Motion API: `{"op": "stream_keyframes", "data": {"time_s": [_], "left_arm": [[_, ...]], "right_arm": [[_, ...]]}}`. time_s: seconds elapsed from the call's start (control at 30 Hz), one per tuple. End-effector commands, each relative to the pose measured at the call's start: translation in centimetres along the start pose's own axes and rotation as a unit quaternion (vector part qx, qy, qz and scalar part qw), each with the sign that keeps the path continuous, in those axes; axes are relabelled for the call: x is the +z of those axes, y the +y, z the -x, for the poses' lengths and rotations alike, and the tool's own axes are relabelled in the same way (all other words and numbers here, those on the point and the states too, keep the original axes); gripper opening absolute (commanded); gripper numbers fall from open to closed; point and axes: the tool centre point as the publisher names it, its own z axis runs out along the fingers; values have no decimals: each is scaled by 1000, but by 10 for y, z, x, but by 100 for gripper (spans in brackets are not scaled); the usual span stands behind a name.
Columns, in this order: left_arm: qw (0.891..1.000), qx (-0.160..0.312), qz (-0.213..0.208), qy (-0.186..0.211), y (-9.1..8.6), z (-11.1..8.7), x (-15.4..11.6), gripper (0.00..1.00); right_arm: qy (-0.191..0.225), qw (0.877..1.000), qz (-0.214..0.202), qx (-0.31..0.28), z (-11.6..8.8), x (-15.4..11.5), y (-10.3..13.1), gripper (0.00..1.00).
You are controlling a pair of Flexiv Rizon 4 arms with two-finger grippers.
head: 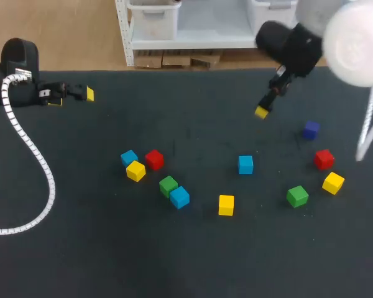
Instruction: Place the blue cubes, place green cubes on the blue cubes, place the yellow cubes on the green cubes, then place the red cubes on the yellow cubes, and place purple cube on the red cubes.
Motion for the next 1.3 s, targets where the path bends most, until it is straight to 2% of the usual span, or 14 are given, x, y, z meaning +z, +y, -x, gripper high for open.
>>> {"op": "stream_keyframes", "data": {"time_s": [0.03, 0.1, 0.3, 0.53, 0.97, 1.3], "left_arm": [[1000, 1, -5, -3, 2, -1, 0, 100], [1000, 1, -5, -3, 2, -1, 0, 100], [1000, 1, -5, -3, 2, -1, 0, 100], [1000, 1, -5, -3, 2, -1, 0, 100], [1000, 1, -5, -3, 2, -1, 0, 100], [1000, 1, -5, -3, 2, -1, 0, 100]], "right_arm": [[-67, 997, -24, 16, -11, -21, -12, 100], [-83, 996, -36, 26, -10, -30, -19, 100], [-143, 987, -31, 68, -7, -59, -39, 100], [-177, 979, -36, 99, -7, -74, -52, 100], [-199, 970, -68, 125, -16, -95, -72, 100], [-193, 970, -56, 136, -21, -82, -69, 100]]}}
